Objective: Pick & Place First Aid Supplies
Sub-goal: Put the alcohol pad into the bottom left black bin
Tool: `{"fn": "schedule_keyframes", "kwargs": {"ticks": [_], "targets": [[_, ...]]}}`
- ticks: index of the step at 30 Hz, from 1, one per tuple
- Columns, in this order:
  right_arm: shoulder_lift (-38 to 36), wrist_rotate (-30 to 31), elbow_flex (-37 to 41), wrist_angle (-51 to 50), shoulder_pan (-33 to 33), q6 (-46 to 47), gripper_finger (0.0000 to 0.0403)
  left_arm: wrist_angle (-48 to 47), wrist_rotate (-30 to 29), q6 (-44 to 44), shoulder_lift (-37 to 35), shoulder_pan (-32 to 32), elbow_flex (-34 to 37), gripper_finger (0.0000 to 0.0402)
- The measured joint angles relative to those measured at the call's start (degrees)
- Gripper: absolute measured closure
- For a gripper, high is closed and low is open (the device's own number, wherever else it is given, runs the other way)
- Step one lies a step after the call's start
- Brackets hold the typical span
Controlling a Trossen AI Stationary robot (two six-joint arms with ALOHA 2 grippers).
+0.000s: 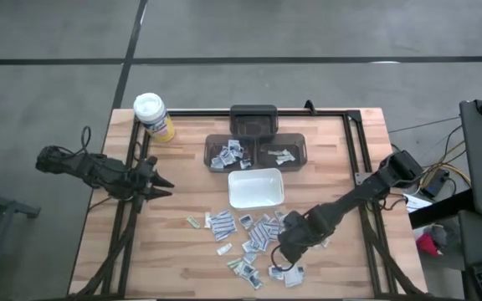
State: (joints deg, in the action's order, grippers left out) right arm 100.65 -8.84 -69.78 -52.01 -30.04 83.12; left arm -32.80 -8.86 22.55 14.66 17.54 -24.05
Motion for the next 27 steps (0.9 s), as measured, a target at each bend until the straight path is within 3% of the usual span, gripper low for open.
{"fn": "schedule_keyframes", "kwargs": {"ticks": [11,27], "targets": [[-0.1,-0.6,5.6,8.2,2.6,-0.5,0.0314,0.0,0.0,1.6,0.0,0.0,0.0,0.0275],[-0.1,-3.5,10.6,11.8,3.3,2.5,0.0302,0.2,-0.2,1.7,0.0,0.0,0.0,0.0275]]}}
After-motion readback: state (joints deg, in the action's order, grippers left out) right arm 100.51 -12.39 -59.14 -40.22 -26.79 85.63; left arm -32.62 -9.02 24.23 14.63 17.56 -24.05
